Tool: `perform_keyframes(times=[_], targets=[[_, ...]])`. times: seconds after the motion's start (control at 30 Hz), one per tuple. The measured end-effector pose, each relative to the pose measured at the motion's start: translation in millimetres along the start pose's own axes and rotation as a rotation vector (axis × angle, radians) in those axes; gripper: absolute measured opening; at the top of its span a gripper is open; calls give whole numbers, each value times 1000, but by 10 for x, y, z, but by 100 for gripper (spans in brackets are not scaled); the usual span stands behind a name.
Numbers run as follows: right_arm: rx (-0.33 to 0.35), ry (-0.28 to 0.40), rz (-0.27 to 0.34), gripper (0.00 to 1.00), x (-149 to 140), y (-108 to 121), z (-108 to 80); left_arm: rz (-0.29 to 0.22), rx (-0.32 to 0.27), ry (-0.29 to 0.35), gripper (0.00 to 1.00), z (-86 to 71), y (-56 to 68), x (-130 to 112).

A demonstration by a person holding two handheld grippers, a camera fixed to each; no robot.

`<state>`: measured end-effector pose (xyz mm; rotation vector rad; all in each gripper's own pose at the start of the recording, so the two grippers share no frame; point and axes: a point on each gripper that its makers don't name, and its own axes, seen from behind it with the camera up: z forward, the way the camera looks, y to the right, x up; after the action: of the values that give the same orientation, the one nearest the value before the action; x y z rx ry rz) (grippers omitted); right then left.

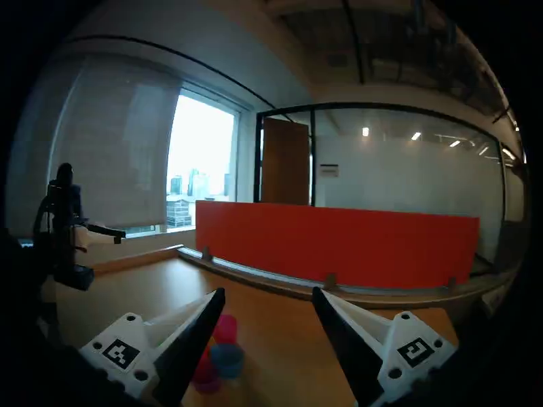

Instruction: Pour water

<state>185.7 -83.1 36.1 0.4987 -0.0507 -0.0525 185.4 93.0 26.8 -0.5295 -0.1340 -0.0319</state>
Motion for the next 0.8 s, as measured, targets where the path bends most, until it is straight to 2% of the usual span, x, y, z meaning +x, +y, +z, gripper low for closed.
perform_keyframes(times=[0.17, 0.27, 0.47, 0.8], targets=[[75, -13, -5, 99, 15, -123, 5, 0, -87, 8, 86, -15, 187, 40], [105, -15, 5, 99, 20, -162, 5, -17, -129, 21, 86, -22, 262, 80], [147, -21, -3, 99, 12, -222, -4, -32, -167, 31, 86, -22, 301, 115], [194, -102, -58, 99, -112, -242, 9, 44, -173, -7, 86, -5, 288, 42]])
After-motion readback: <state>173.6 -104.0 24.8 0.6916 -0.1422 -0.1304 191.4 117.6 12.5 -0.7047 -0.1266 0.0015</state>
